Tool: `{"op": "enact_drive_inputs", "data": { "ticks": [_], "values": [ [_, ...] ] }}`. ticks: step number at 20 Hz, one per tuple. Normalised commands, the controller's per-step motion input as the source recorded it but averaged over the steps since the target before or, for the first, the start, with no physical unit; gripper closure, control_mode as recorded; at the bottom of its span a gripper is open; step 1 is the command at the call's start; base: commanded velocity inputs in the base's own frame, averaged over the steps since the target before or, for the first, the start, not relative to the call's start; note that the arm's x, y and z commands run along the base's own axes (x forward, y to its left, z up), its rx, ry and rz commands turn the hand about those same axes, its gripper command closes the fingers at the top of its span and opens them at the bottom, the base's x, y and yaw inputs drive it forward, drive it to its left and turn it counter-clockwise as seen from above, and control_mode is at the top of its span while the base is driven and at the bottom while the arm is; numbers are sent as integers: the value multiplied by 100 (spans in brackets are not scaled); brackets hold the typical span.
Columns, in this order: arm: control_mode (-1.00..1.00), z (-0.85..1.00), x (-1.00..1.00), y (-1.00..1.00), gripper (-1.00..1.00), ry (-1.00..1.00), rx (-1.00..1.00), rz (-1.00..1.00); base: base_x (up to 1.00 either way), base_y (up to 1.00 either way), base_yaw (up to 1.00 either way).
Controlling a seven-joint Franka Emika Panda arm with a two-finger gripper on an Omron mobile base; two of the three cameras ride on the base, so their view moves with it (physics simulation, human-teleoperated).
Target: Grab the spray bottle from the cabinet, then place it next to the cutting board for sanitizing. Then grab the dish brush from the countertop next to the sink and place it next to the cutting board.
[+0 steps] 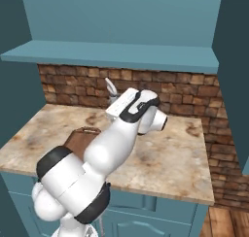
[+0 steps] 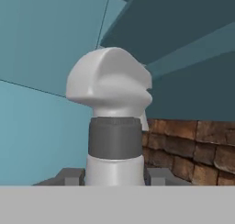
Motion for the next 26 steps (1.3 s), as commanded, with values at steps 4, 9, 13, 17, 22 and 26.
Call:
{"op": "enact_drive_inputs", "data": {
  "ticks": [4, 9, 13, 17, 22, 26],
  "values": [
    [-100, -51, 19, 0, 100, 1, -7, 0, 0, 0, 0],
    [-100, -47, 24, 0, 100, 3, -1, 2, 0, 0, 0],
    [-100, -57, 22, 0, 100, 8, 0, 5, 0, 0, 0],
    [-100, -58, 18, 0, 100, 7, 0, 4, 0, 0, 0],
    [-100, -52, 13, 0, 100, 4, 0, 4, 0, 0, 0],
    [-100, -46, 8, 0, 100, 5, 0, 3, 0, 0, 0]
  ]
}}
